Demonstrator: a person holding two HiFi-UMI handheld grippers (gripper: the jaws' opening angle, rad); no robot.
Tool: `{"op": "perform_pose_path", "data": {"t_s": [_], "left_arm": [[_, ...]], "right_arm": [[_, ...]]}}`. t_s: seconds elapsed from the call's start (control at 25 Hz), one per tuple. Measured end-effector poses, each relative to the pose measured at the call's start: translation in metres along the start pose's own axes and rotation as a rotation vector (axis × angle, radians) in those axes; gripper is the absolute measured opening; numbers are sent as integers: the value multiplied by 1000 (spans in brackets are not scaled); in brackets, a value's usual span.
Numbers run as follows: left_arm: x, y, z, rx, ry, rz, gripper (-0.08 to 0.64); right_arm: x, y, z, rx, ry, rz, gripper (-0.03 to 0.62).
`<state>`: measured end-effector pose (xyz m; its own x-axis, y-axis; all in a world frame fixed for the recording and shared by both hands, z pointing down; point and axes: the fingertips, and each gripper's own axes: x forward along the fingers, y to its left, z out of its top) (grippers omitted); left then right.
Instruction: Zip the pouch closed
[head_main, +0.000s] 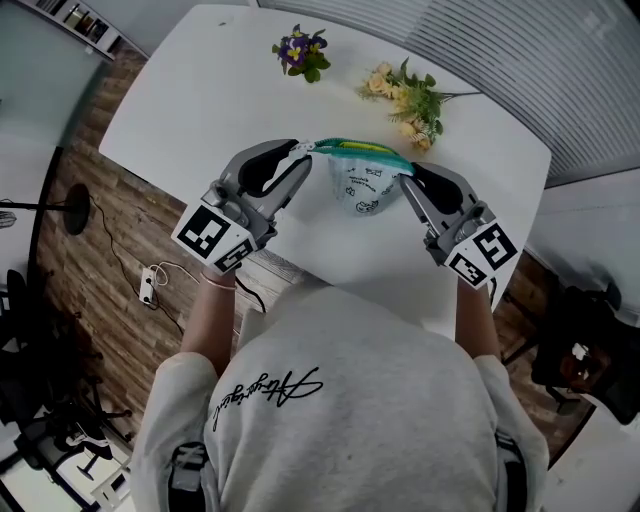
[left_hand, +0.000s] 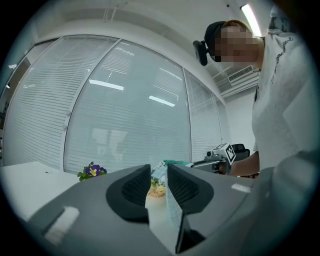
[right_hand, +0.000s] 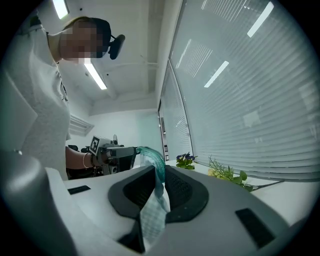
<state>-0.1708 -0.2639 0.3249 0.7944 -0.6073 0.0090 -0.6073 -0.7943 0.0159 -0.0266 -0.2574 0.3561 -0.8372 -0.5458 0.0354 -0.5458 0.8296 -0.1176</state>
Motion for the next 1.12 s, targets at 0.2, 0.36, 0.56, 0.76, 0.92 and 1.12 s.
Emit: {"op": "perform_pose_path", "data": {"t_s": [0.2, 0.36, 0.56, 0.76, 0.92, 1.12], "left_arm": [[0, -8, 12, -14, -36, -23, 94], [2, -15, 16, -7, -33, -47, 77], [6, -24, 11, 36, 13, -70, 67], [11, -28, 6, 59, 43, -69, 61], [13, -29, 7, 38, 50, -71, 57], [16, -38, 5, 56, 77, -120, 55]], "right_arm": [[-4, -3, 1, -31, -15, -29, 63], [-6, -7, -7, -45, 4, -54, 64], [-8, -14, -18, -37, 53, -107, 69], [-11, -22, -26, -85, 117, -177, 97], [-21, -26, -15, -109, 112, -208, 158], [-21, 0, 26, -233, 68, -104, 78]]}}
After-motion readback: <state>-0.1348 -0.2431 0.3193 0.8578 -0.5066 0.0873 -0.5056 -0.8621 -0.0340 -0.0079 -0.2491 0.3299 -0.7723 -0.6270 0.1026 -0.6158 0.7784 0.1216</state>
